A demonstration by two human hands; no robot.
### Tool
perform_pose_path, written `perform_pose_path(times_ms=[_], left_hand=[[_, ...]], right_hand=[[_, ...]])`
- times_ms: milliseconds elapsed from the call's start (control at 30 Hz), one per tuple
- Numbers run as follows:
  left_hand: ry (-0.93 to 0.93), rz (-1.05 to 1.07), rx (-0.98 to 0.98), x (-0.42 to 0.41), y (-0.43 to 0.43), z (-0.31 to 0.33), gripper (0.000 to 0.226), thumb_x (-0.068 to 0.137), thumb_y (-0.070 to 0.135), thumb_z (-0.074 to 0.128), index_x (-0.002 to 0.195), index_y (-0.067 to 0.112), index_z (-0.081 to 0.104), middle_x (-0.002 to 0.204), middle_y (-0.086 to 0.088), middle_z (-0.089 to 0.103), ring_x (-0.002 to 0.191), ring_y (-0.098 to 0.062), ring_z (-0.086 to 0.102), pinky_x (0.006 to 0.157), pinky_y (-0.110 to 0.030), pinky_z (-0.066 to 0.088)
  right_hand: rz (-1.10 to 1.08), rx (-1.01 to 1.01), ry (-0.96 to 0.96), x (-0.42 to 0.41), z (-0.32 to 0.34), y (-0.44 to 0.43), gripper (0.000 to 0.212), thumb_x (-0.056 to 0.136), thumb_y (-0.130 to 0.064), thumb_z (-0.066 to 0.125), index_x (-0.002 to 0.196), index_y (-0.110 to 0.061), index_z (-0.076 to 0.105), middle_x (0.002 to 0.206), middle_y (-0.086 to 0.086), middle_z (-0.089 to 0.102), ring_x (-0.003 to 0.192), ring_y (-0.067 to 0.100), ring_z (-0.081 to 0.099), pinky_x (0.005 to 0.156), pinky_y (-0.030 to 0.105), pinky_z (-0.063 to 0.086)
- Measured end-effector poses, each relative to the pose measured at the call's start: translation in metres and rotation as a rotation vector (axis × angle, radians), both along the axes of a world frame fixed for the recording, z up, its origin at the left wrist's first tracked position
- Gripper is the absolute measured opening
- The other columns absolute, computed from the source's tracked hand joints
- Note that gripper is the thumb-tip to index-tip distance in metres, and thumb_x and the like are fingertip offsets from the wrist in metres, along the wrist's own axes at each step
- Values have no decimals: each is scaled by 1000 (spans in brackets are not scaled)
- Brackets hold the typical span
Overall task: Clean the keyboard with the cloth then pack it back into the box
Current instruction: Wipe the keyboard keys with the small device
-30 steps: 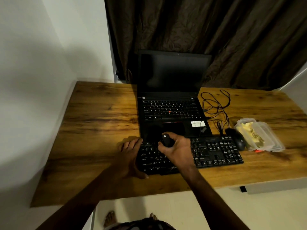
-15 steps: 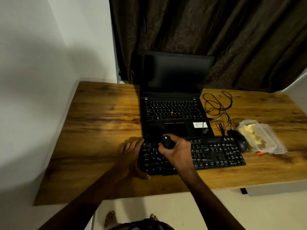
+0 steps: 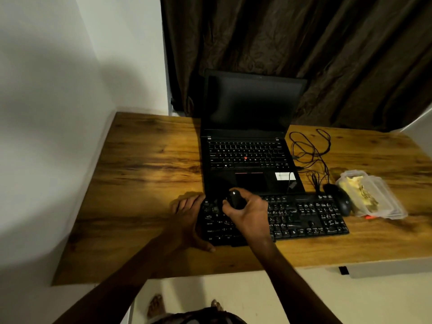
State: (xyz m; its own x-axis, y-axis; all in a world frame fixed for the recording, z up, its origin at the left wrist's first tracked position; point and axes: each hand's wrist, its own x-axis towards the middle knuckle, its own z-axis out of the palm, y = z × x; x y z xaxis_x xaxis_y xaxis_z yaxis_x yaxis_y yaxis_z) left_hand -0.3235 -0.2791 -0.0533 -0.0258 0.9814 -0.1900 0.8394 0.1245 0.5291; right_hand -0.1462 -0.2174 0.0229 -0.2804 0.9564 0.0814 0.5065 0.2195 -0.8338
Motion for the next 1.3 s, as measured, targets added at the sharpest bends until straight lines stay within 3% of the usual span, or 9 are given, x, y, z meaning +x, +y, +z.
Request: perform_pose_path(times_ms=[67,233,400,633,800,967,1100,1200,1300], left_hand=[[20,-12,-5,0,0,0,155,35,85,76,157,19,6,159,1,16,146,-19,10,119,-43,4],[35,-30,-4,-1,0,-2,163,23,102,43,156,14,8,159,-3,15,146,-21,10,119,-41,2],[9,-18,1,-3,0,-4,158,27,96,56,157,21,5,159,2,16,146,-20,11,120,-46,5],[39,-23,-54,-2,0,-6,168,19,103,40,157,14,0,160,-4,8,148,-24,1,121,-48,0],[-38,-12,-17,-1,-1,-2,160,27,89,64,157,19,2,160,-1,11,147,-19,2,119,-42,-2],[19,-4,-43,-2,1,-8,170,18,104,40,156,14,2,159,-4,9,148,-23,3,121,-45,1],[1,-3,-31,-2,1,-6,164,21,96,60,156,19,6,157,0,15,146,-22,8,120,-46,5],[27,-1,-23,-2,1,-6,166,20,101,50,156,16,5,156,0,15,145,-22,9,120,-45,6],[32,3,-45,-2,1,-6,164,24,98,53,156,15,2,158,-1,11,147,-21,4,121,-45,1]], right_hand=[[37,7,-20,-4,0,-2,13,77,-21,78,88,-22,71,72,-8,70,69,2,67,64,19,55],[179,-14,-10,-19,-1,-7,15,75,-24,75,89,-22,70,76,-5,70,71,3,67,67,26,56],[47,11,20,-6,4,13,13,76,-15,80,87,-17,72,74,-1,71,69,12,68,63,27,57],[229,-39,8,-18,4,3,16,75,-16,78,89,-22,73,80,-6,73,76,1,69,69,21,57],[93,-3,10,-12,6,16,15,74,-15,80,84,-24,73,73,-10,72,71,1,68,69,26,59],[242,-78,12,-19,4,1,14,77,-17,78,89,-21,74,79,-4,73,75,4,69,71,30,59],[119,-30,64,-13,3,11,14,77,-14,79,87,-22,73,78,-2,73,72,6,69,66,27,59],[170,-71,43,-14,4,6,14,77,-16,79,87,-24,74,78,-7,73,73,3,69,66,26,60],[206,-154,53,-15,6,3,13,79,-15,78,84,-26,73,78,-5,73,66,11,70,60,35,61]])
